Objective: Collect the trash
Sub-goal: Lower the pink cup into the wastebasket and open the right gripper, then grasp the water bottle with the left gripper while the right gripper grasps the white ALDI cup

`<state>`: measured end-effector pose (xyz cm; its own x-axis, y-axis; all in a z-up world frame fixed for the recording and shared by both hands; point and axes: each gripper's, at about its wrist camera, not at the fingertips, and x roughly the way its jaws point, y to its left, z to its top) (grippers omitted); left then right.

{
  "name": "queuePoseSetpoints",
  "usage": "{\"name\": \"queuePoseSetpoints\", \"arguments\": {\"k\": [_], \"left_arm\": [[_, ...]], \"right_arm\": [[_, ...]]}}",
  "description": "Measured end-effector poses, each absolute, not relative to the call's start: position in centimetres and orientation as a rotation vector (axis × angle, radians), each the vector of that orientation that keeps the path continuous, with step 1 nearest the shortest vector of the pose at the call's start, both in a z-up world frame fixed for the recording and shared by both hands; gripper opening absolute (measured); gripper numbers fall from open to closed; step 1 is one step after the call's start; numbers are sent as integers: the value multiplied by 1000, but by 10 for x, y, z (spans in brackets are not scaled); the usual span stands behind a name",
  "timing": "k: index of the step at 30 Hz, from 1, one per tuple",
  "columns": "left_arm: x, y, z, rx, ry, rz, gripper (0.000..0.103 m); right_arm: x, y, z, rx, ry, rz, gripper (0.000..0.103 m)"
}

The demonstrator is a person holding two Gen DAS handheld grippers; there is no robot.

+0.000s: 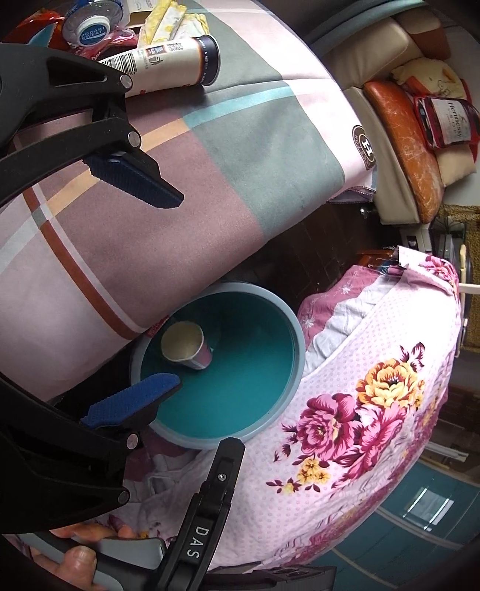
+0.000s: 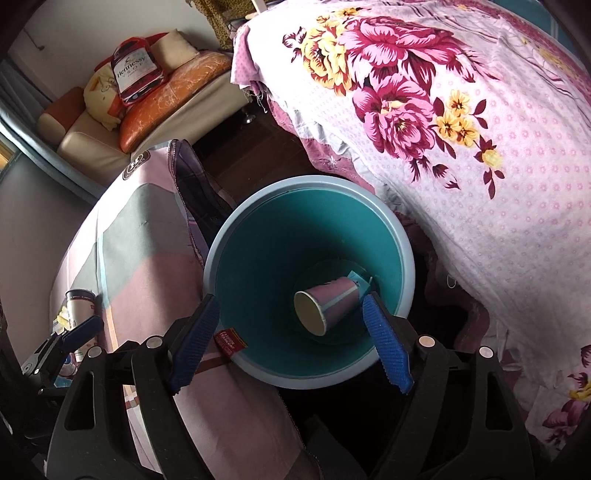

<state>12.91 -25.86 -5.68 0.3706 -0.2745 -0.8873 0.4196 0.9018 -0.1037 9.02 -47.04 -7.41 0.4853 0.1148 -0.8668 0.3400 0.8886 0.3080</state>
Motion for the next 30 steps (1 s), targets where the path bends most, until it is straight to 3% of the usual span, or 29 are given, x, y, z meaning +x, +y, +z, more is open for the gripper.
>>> {"name": "queuePoseSetpoints", "arguments": {"k": [15, 30], "left_arm": [[100, -154, -23, 119, 1044, -364, 91], [90, 3, -3, 202, 990, -297, 91]], "right_arm": [[87, -379, -45, 370, 1101, -39, 77], [109, -243, -24, 184, 1172, 132, 80]]}}
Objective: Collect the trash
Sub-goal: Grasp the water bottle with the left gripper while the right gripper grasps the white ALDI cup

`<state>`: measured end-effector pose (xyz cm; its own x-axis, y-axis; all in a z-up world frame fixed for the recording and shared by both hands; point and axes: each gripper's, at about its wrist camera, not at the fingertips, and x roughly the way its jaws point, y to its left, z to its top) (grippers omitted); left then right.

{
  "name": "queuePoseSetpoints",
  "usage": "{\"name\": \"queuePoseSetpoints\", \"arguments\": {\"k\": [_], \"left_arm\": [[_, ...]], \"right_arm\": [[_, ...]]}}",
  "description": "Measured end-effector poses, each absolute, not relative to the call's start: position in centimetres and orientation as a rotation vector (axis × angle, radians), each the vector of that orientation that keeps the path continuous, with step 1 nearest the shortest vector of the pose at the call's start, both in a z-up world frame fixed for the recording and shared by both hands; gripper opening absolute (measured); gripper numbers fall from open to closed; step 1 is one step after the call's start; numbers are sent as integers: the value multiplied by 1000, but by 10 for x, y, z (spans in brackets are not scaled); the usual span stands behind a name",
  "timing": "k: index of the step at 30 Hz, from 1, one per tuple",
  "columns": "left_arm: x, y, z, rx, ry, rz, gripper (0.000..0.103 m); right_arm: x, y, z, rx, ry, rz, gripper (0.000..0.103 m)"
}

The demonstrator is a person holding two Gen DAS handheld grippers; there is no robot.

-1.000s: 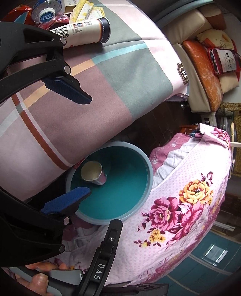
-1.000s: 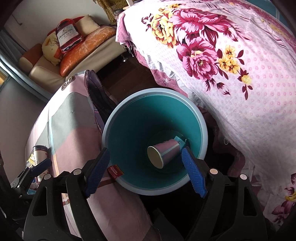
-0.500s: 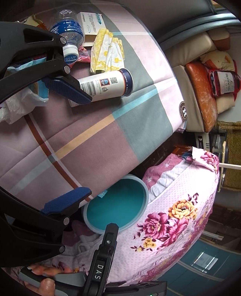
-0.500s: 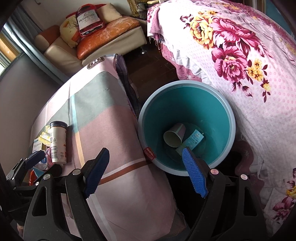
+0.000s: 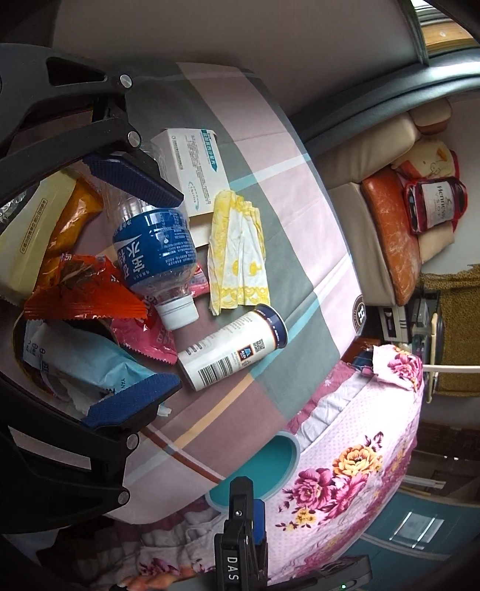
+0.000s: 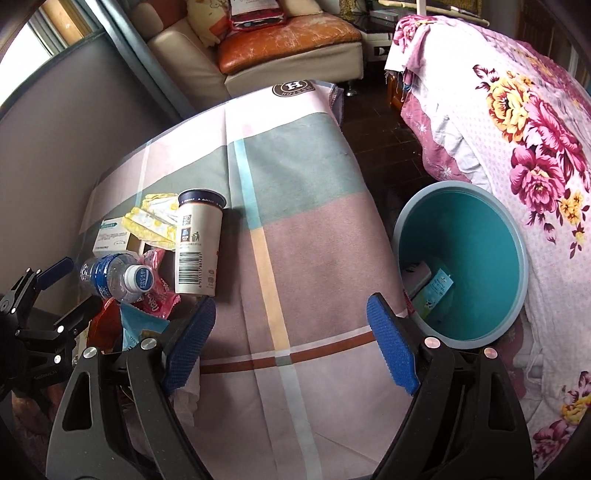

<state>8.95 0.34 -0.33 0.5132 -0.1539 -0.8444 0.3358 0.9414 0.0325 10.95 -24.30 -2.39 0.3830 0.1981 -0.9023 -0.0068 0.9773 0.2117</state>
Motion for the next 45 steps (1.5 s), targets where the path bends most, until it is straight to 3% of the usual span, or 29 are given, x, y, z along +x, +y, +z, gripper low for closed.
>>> {"name": "queuePoseSetpoints", "arguments": {"k": [17, 21, 37, 42, 44, 45], "left_arm": [[97, 64, -40, 435, 1019, -430, 91], [104, 60, -49, 467, 1029, -449, 91], [128, 46, -83, 522, 1074, -470, 91], [134, 47, -84, 447, 1086, -469, 81], [137, 50, -82, 402, 1092, -461, 80], [137, 50, -82, 388, 1091, -448, 79]], "right_arm": [[157, -156, -39, 79, 1265, 233, 80], [171, -145, -48, 62, 1289, 247, 65], [208, -128, -87, 106, 1363, 286, 65], [211, -134, -96, 137, 1371, 283, 65], [210, -135, -98, 133, 1363, 280, 48], [209, -136, -98, 135, 1362, 285, 46]]}}
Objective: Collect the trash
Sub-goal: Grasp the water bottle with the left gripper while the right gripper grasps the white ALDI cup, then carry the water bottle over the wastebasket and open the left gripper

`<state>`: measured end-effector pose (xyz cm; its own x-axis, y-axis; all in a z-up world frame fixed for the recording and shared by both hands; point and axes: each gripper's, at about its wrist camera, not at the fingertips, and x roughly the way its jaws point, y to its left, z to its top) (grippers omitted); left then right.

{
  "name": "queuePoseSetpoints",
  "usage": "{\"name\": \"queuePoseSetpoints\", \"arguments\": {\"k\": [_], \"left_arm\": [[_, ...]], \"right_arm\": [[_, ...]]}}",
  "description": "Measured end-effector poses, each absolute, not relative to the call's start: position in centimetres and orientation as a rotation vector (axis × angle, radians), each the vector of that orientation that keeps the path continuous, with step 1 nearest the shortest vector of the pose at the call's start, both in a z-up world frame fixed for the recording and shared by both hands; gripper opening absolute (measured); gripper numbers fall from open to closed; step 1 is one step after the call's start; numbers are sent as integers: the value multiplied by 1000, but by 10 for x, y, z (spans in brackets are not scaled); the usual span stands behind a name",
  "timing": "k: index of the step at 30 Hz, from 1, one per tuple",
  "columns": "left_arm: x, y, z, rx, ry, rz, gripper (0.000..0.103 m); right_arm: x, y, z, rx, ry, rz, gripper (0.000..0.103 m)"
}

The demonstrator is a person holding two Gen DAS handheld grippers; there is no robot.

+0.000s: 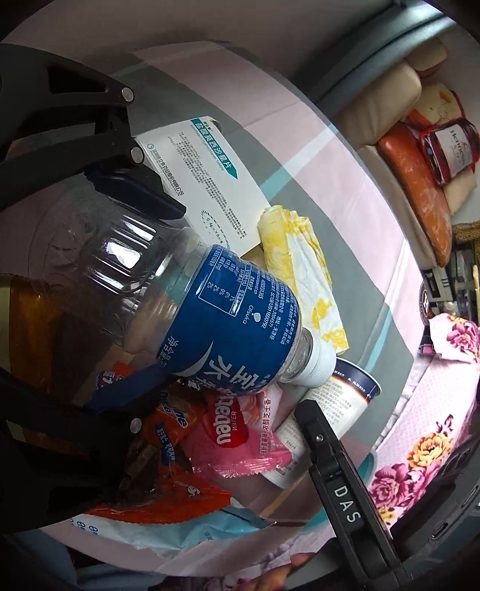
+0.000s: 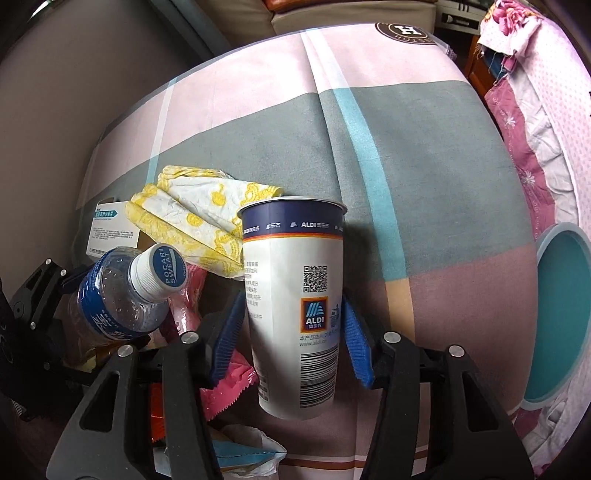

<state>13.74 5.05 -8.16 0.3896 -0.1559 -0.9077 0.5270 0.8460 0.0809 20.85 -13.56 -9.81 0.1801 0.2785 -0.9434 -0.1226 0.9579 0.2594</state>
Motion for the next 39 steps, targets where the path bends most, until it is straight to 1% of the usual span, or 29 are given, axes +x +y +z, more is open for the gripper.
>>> {"name": "queuePoseSetpoints", "arguments": {"k": [2, 6, 12, 22, 31, 39], "left_arm": [[137, 51, -81, 367, 1090, -425, 79], [133, 54, -71, 309, 1092, -394, 71], [124, 52, -51, 263, 1057, -346, 68], [119, 49, -54, 192, 1129, -271, 68], [108, 40, -9, 143, 1048, -229, 68], [97, -20, 21, 142, 981, -318, 68]], "right_arm": [[205, -138, -96, 141, 1347, 292, 46], [199, -146, -88, 164, 1319, 290, 46], [189, -157, -74, 189, 1272, 298, 46], [170, -179, -59, 231, 1232, 316, 46], [152, -210, -41, 293, 1181, 314, 46], [126, -254, -16, 346, 1080, 283, 46]]}}
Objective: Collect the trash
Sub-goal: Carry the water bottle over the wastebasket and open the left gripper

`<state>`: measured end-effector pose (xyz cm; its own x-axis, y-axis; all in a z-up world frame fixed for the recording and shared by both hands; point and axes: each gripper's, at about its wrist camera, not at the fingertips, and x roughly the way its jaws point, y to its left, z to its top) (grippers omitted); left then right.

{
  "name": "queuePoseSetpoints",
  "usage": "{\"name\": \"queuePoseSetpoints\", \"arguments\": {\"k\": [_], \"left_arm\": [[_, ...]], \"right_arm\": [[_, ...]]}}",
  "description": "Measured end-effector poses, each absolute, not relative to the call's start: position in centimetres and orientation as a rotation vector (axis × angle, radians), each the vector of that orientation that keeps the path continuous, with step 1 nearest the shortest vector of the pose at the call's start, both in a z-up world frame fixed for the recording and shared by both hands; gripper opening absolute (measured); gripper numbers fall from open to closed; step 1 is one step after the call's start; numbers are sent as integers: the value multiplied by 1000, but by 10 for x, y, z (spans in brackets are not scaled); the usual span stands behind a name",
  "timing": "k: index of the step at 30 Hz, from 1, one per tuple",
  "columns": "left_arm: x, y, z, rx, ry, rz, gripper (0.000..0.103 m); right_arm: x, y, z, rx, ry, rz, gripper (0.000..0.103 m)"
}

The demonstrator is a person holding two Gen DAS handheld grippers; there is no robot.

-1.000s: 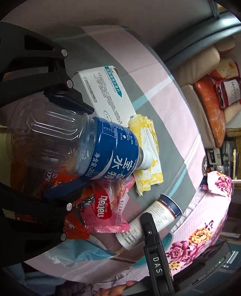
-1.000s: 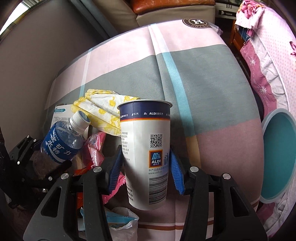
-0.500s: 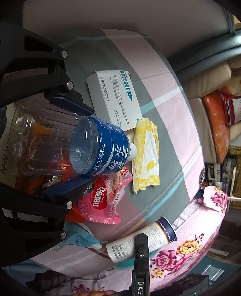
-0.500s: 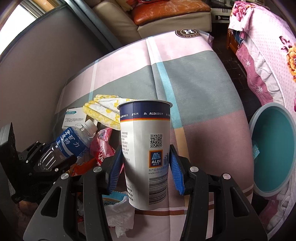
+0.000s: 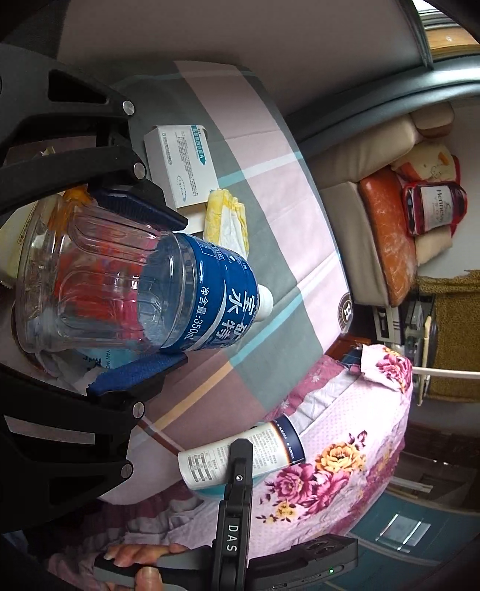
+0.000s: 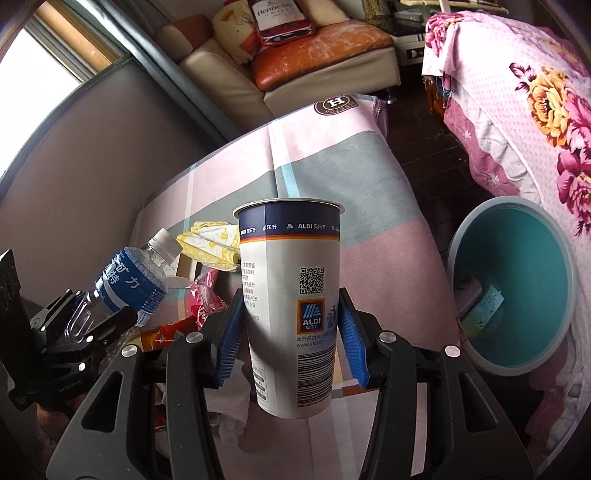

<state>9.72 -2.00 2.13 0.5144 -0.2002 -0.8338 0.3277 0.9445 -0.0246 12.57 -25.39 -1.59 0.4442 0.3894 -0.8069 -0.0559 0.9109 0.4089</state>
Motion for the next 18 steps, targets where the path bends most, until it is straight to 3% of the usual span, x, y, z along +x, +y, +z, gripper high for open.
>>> {"name": "queuePoseSetpoints", "arguments": {"k": [18], "left_arm": [[106, -223, -19, 212, 1058, -534, 68]], "right_arm": [[65, -427, -14, 511, 927, 28, 46]]}}
